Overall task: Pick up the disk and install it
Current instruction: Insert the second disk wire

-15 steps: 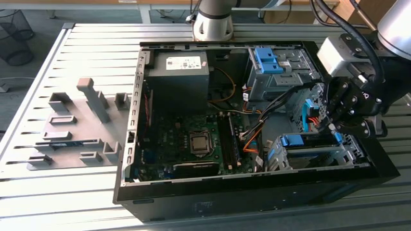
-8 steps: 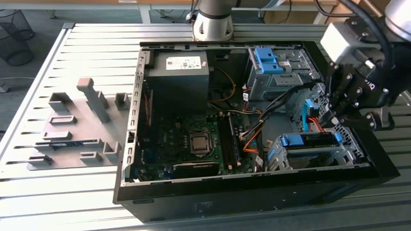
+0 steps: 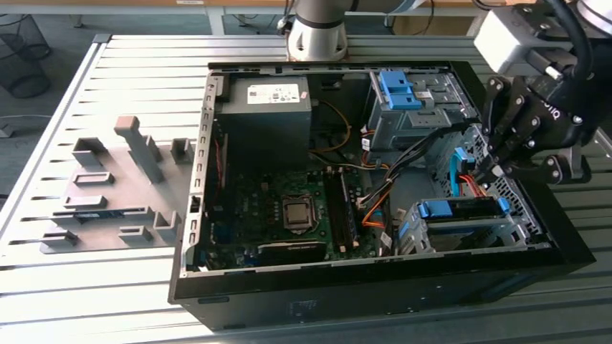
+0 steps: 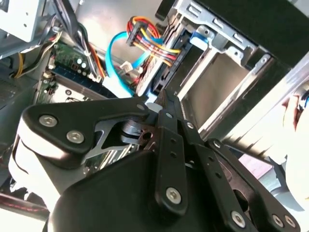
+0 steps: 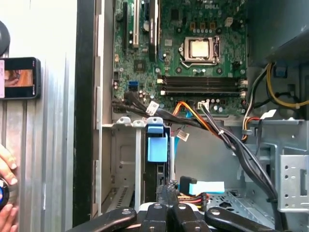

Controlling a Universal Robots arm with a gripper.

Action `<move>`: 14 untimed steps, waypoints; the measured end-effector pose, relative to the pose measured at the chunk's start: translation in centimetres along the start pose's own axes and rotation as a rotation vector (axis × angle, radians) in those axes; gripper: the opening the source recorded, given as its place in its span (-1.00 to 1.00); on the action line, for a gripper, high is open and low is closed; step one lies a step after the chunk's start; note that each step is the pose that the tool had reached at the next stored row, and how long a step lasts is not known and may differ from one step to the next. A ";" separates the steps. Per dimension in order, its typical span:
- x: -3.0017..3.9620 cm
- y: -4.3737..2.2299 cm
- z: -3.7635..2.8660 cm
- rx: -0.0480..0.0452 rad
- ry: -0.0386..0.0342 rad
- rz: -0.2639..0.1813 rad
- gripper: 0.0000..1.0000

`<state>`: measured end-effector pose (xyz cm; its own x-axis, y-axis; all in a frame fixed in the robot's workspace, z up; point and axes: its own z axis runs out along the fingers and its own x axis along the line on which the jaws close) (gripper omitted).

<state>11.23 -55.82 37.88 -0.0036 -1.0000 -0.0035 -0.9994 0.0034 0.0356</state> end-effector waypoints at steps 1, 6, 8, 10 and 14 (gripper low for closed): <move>0.00 0.13 -0.26 0.0000 0.0001 0.000 -0.79; -0.09 0.64 -1.06 0.0000 -0.0002 0.000 -0.79; -0.21 0.82 -1.18 0.0000 -0.0001 0.000 -0.79; -0.46 0.94 -1.27 0.0000 0.0001 0.000 -0.79; -1.29 1.22 -1.27 0.0011 0.0016 0.000 -0.79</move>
<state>10.06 -54.53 39.19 -0.0035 -1.0000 -0.0019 -0.9994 0.0034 0.0345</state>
